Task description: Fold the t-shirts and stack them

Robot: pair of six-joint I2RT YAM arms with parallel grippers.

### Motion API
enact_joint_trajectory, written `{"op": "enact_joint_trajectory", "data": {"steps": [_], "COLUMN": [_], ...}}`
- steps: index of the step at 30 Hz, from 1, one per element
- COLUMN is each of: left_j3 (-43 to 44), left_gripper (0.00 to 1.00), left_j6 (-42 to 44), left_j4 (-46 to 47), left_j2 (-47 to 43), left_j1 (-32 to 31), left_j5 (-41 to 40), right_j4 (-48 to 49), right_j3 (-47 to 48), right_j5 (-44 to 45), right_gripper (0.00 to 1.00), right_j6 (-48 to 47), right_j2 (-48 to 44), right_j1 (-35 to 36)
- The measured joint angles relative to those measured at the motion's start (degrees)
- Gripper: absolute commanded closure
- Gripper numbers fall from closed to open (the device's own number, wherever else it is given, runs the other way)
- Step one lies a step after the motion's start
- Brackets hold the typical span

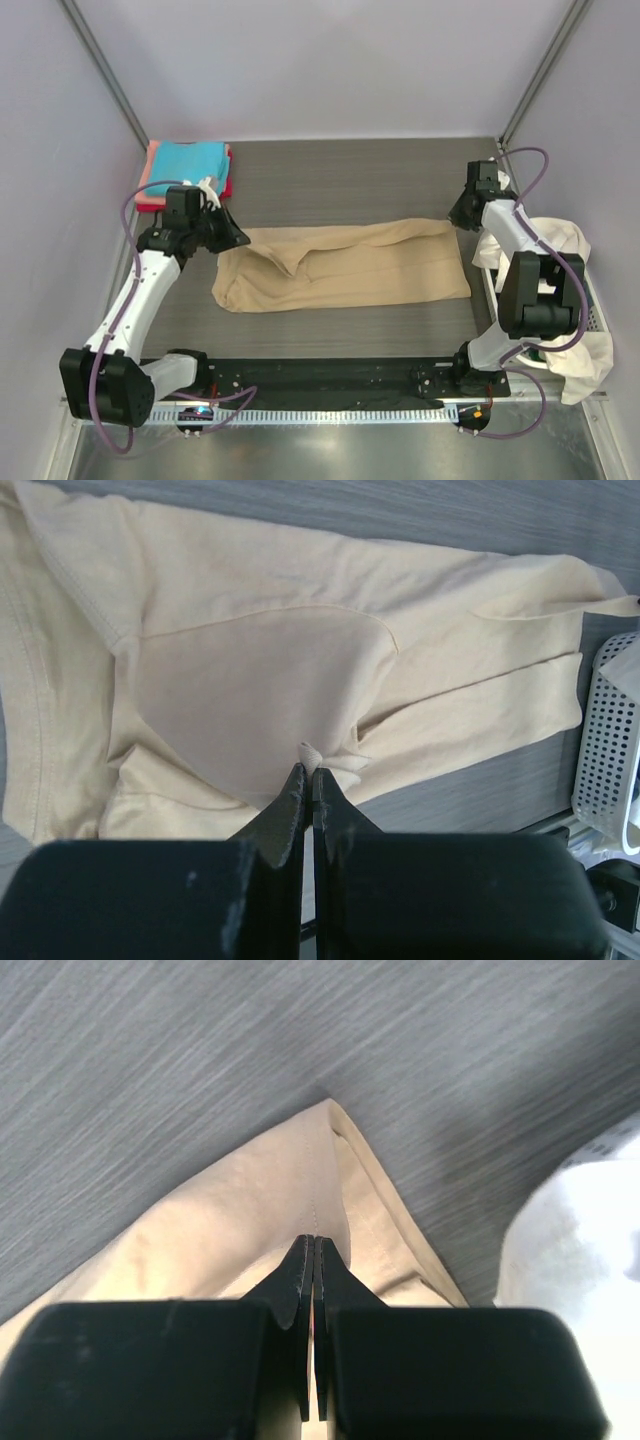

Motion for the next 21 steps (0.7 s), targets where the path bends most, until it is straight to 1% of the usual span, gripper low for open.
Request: {"op": "enact_joint_trajectory", "data": {"steps": [6, 10, 11, 12, 13, 14, 15, 16, 17, 18, 19, 21], "left_j3": [-3.2, -4.7, -5.1, -5.3, -5.4, -5.7, -5.7, -6.0, -6.3, -6.7, -7.1, -7.7], "left_gripper": [1.0, 1.0, 0.99, 0.94, 0.87, 0.74, 0.67, 0.51, 0.45, 0.42, 0.39, 0.39], "left_j6": [0.0, 0.0, 0.0, 0.0, 0.0, 0.2, 0.4, 0.1, 0.5, 0.0, -0.2, -0.5], "left_j4": [-2.1, -4.2, -4.9, -5.3, -5.6, -6.0, -6.7, -7.1, -7.6, -8.2, -9.2, -10.5], "left_j2": [-3.2, -5.2, -6.0, -6.6, -7.1, -7.7, -8.2, -8.7, -9.2, -10.0, -11.2, -13.7], "left_j1": [0.0, 0.0, 0.0, 0.0, 0.0, 0.0, 0.0, 0.0, 0.0, 0.0, 0.0, 0.0], "left_j5": [-1.7, -4.3, -4.9, -5.1, -5.3, -5.3, -5.3, -5.2, -5.2, -5.2, -5.3, -5.4], "right_j4": [0.0, 0.0, 0.0, 0.0, 0.1, 0.2, 0.4, 0.5, 0.5, 0.5, 0.4, 0.7], "right_j3": [-1.8, -2.4, -2.5, -2.6, -2.8, -3.0, -3.3, -3.6, -4.0, -4.3, -4.7, -5.1], "right_j5": [-0.2, -0.7, -0.8, -0.8, -0.9, -1.0, -1.2, -1.2, -1.2, -1.4, -1.4, -1.7], "right_gripper": [0.99, 0.99, 0.99, 0.99, 0.98, 0.93, 0.66, 0.51, 0.38, 0.26, 0.23, 0.21], "right_j6": [0.1, 0.5, 0.6, 0.7, 0.8, 0.9, 1.0, 1.5, 1.8, 1.9, 2.0, 1.9], "right_j2": [-0.9, -0.9, -0.9, -0.9, -0.9, -0.9, -0.9, -0.9, -0.9, -0.9, -0.9, -1.0], "right_j1": [-2.0, -3.6, -3.8, -4.0, -4.0, -4.0, -4.0, -4.0, -4.0, -4.0, -4.0, -3.7]}}
